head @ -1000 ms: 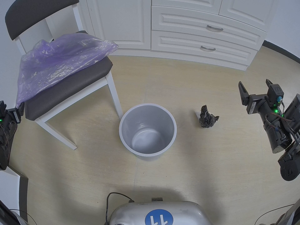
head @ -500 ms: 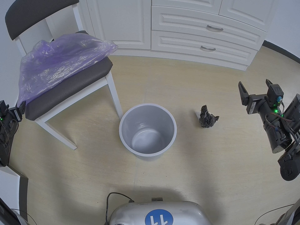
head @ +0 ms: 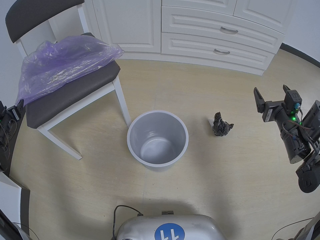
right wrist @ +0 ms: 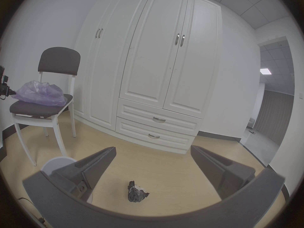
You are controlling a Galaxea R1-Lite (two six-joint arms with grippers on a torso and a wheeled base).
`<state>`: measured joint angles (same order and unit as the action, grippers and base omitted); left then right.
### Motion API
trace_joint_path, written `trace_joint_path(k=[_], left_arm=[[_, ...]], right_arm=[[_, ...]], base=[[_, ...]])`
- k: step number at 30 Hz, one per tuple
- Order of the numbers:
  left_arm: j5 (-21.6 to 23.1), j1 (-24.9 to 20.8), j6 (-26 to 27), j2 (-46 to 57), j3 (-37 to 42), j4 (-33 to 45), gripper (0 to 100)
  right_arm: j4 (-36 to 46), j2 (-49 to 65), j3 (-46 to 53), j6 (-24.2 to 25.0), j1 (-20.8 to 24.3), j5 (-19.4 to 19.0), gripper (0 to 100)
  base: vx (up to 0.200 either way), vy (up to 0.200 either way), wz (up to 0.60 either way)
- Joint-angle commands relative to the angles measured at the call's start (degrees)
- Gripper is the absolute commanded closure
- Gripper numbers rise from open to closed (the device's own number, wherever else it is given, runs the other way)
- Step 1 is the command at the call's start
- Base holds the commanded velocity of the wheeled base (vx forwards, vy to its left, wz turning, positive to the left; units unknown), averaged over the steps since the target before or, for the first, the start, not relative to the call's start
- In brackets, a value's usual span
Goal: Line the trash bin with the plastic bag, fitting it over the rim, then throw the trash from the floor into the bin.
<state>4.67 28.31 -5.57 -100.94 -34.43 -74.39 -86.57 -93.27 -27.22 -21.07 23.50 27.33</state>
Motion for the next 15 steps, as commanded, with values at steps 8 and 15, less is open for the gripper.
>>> trace_joint_path(k=[8,15], left_arm=[[0.2,-0.4,-0.2,-3.6,-0.9,-0.6,0],[0.2,-0.5,-1.5,-5.7,-1.6,-3.2,0]], right_arm=[[0.0,-0.4,0.0,0.1,0.0,0.1,0],[-0.1,-0.2,0.0,0.1,0.1,0.0,0]], base=[[0.0,0.0,0.0],[0.0,0.0,0.0]])
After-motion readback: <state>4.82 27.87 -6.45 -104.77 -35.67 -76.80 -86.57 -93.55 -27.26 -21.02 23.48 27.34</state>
